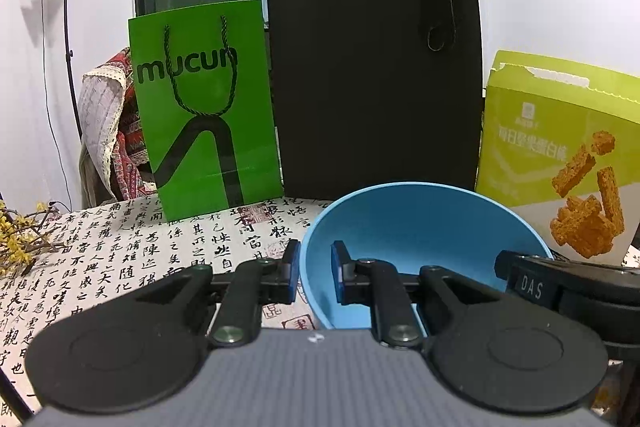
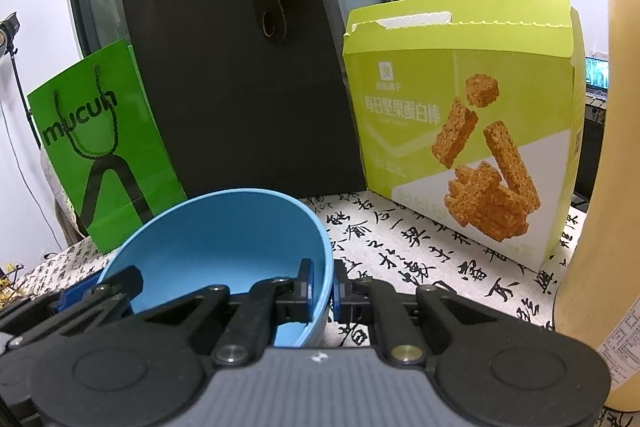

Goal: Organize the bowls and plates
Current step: 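Lift the light-blue bowl with both grippers off the tablecloth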

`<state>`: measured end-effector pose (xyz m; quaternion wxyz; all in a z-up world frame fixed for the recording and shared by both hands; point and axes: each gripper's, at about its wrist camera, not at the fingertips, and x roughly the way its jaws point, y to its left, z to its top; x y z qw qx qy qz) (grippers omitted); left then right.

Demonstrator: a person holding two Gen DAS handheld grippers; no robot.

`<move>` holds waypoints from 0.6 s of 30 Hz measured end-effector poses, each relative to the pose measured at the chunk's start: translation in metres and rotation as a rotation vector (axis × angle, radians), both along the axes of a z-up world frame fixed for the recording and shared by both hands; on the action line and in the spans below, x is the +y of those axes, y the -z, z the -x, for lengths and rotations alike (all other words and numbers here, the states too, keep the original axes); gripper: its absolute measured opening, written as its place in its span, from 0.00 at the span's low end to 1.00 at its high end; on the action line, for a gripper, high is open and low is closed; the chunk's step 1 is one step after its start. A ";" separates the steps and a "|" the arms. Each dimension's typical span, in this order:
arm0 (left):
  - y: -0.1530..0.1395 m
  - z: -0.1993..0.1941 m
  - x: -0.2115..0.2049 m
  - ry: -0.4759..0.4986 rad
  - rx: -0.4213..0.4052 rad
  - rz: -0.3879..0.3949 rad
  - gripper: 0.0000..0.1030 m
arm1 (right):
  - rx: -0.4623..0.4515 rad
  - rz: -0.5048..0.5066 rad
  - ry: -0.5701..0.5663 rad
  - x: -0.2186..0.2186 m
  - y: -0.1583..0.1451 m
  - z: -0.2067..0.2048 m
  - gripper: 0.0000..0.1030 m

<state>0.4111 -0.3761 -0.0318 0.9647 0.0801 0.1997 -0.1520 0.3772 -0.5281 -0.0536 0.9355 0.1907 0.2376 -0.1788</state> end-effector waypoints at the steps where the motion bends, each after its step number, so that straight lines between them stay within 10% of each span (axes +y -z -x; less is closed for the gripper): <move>1: 0.000 0.000 0.000 0.001 -0.002 0.001 0.16 | -0.001 0.002 0.000 0.001 0.000 0.000 0.08; 18: -0.005 0.007 0.000 0.015 -0.025 0.027 0.16 | -0.038 0.006 0.035 0.002 -0.005 0.009 0.09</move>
